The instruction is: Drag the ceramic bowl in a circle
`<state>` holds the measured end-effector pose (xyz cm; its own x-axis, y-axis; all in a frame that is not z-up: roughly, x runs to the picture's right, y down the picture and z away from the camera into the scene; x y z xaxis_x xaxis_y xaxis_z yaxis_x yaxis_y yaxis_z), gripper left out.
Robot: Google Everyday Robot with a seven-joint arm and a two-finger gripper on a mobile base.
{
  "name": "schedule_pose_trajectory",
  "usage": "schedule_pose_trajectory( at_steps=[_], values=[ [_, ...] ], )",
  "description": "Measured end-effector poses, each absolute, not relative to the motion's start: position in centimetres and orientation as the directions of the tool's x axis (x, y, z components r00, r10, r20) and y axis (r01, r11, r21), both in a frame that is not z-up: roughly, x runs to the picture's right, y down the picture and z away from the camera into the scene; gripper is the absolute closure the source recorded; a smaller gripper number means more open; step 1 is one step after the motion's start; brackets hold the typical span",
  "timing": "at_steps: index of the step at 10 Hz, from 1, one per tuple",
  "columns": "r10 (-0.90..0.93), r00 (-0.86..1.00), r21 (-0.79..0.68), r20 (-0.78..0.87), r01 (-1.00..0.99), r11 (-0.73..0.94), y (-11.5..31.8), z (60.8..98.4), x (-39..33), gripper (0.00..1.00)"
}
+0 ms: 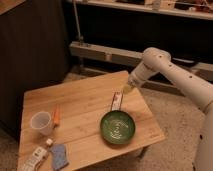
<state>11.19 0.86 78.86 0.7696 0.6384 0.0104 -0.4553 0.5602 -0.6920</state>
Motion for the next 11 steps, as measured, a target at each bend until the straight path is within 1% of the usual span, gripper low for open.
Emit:
schedule_pose_trajectory(
  at_steps=[3, 4, 6, 9, 10, 11],
  values=[
    [0.714, 0.700, -0.700, 0.009, -0.506, 0.504, 1.7, 76.5, 11.5, 0.89],
    [0.746, 0.666, -0.719, 0.004, -0.517, 0.465, 3.6, 75.5, 12.2, 0.89],
    [0.779, 0.627, -0.729, -0.031, -0.547, 0.411, 5.8, 74.7, 13.4, 0.89],
    [0.808, 0.566, -0.706, -0.164, -0.639, 0.305, 8.1, 76.1, 14.5, 0.89],
    [0.813, 0.547, -0.688, -0.198, -0.668, 0.282, 8.5, 76.6, 15.5, 0.84],
    [0.818, 0.534, -0.681, -0.216, -0.682, 0.266, 8.9, 77.1, 16.3, 0.83]
  ],
)
